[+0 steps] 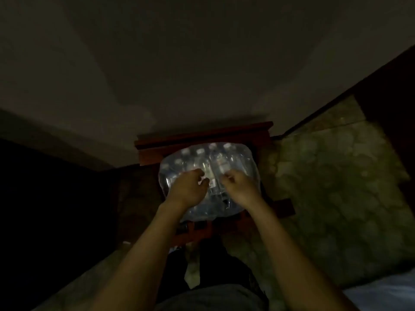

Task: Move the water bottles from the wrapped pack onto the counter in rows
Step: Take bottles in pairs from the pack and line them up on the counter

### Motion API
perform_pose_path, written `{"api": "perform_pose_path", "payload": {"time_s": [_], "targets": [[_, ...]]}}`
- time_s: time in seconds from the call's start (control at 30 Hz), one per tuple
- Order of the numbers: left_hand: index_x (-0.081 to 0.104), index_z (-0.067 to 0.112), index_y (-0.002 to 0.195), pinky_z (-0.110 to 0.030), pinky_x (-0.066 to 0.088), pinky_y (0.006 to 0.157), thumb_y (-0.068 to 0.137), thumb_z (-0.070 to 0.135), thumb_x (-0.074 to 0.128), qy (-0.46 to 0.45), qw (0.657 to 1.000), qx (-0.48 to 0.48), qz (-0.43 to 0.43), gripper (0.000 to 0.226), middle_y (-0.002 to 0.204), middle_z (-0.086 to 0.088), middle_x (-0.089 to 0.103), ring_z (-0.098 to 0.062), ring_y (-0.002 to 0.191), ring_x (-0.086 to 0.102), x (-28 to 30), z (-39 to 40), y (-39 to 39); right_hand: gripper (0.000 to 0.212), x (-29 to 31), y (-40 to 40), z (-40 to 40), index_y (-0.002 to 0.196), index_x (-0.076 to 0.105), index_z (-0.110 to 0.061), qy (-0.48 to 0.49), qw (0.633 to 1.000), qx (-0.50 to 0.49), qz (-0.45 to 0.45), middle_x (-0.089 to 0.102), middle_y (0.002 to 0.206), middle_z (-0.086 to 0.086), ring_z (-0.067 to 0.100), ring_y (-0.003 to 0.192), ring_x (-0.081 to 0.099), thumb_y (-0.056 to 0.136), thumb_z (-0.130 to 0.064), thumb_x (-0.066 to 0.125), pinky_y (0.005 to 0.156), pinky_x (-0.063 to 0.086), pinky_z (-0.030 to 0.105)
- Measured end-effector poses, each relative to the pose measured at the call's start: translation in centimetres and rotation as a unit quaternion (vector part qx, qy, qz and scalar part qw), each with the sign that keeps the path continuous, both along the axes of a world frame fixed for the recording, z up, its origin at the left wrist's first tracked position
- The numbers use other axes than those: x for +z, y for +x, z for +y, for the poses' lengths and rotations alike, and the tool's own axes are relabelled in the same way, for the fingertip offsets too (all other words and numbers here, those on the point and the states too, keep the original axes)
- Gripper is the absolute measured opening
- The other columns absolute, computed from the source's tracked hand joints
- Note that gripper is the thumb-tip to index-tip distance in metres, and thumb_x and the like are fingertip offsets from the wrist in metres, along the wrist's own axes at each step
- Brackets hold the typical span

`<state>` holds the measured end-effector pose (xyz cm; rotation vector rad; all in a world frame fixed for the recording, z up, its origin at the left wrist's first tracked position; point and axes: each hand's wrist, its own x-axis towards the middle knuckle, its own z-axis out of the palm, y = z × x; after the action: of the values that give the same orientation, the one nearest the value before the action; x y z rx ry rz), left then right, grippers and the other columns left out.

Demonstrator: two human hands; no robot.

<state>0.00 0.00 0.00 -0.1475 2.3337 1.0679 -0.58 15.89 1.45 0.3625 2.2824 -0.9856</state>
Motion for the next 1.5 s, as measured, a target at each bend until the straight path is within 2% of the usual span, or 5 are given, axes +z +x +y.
{"api": "perform_pose_path", "payload": {"time_s": [0.3,0.63,1.2,1.37,1.5], "targets": [[0.058,0.001,0.128,-0.029,0.044,0.094,0.101,0.025,0.048,-0.057,0.987,0.082,-0.127,0.038,0.134,-0.018,0.058,-0.029,0.120,0.057,-7.3,2.8,-0.7,0.019,-9.7,-0.6,-1.0,0.090,0.067,-0.003,-0.009,0.997,-0.019,-0.075,0.068,0.086,0.015,0.025,0.079,0.062,0.093,-0.012,0.050,0.070,0.050,0.038],[0.065,-0.005,0.111,-0.037,0.051,0.082,0.100,0.023,0.051,-0.008,0.954,0.196,-0.227,0.033,0.112,-0.025,0.068,-0.038,0.107,0.064,-12.8,3.6,-0.8,0.032,-16.5,-2.2,-1.3,0.118,0.062,-0.001,0.031,0.989,-0.061,-0.134,0.066,0.117,0.020,0.035,0.105,0.064,0.092,-0.020,0.056,0.077,0.049,0.031],[0.067,0.002,0.117,-0.043,0.056,0.092,0.090,0.042,0.064,-0.063,0.927,0.267,-0.254,0.048,0.114,-0.019,0.071,-0.034,0.102,0.070,-17.2,3.6,-0.9,0.038,-18.8,-1.2,-2.5,0.121,0.060,-0.002,0.103,0.986,-0.009,-0.128,0.064,0.123,0.016,0.033,0.114,0.061,0.093,-0.027,0.061,0.087,0.051,0.038],[0.067,-0.002,0.109,-0.025,0.060,0.054,0.086,0.034,0.074,-0.030,0.908,0.341,-0.243,0.043,0.101,-0.014,0.073,-0.023,0.063,0.070,-15.6,4.0,-0.9,0.028,-17.2,-1.4,-2.1,0.111,0.067,-0.005,0.100,0.987,-0.013,-0.124,0.069,0.112,0.012,0.027,0.103,0.065,0.095,-0.027,0.058,0.071,0.045,0.028],[0.061,-0.004,0.117,-0.037,0.061,0.077,0.087,0.032,0.072,0.046,0.887,0.387,-0.246,0.048,0.109,-0.011,0.067,-0.033,0.093,0.071,-14.3,3.6,-0.9,0.034,-15.7,-1.8,-0.8,0.103,0.069,-0.010,0.018,0.990,-0.035,-0.133,0.072,0.096,0.008,0.025,0.088,0.069,0.092,-0.039,0.058,0.080,0.057,0.035]]}}
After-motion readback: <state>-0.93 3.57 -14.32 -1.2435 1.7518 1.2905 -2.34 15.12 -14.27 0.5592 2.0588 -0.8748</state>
